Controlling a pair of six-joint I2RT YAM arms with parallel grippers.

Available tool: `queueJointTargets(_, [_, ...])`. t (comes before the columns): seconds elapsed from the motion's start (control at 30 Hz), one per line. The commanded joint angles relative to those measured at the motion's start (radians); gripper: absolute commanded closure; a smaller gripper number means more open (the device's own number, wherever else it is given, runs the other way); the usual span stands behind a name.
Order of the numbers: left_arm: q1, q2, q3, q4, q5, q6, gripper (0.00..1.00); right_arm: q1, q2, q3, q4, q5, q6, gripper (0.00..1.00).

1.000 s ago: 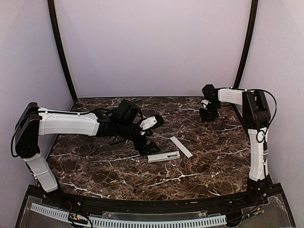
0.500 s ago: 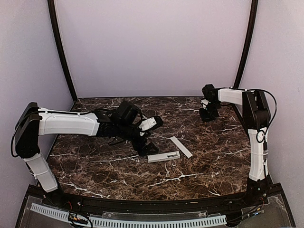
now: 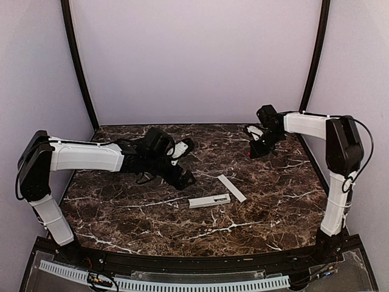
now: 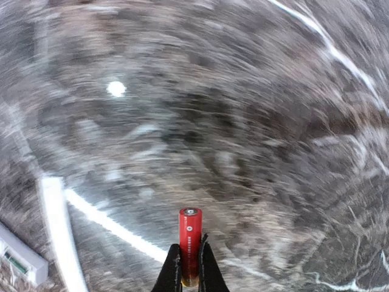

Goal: Load the batteries into the remote control
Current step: Pick up the battery at the center of the board, then load the battery into the battery compartment.

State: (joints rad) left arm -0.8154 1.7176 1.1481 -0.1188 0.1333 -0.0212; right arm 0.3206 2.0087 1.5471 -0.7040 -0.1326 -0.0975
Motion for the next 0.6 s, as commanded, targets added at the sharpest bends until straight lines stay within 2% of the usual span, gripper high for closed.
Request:
queueJointTargets(0.0, [0.018,-0.074,-0.071,0.049,-0.074,-0.139,0.01,0.181,-0.210,-0.153,0.140,-0.262,-0.254,1.00])
queueJointTargets(0.2, [0.039,-0.112,-0.096,0.064,-0.121,-0.140,0.01,0.364,-0.243,-0.222,0.138,-0.201,-0.473,1.00])
queueJointTargets(0.43, [0.050,-0.146,-0.124,0.069,-0.182,-0.142,0.01,0.457,-0.165,-0.191,0.080,-0.054,-0.629,1.00])
queueJointTargets(0.57, [0.058,-0.159,-0.133,0.071,-0.186,-0.141,0.01,0.491,-0.145,-0.215,0.086,-0.035,-0.665,1.00])
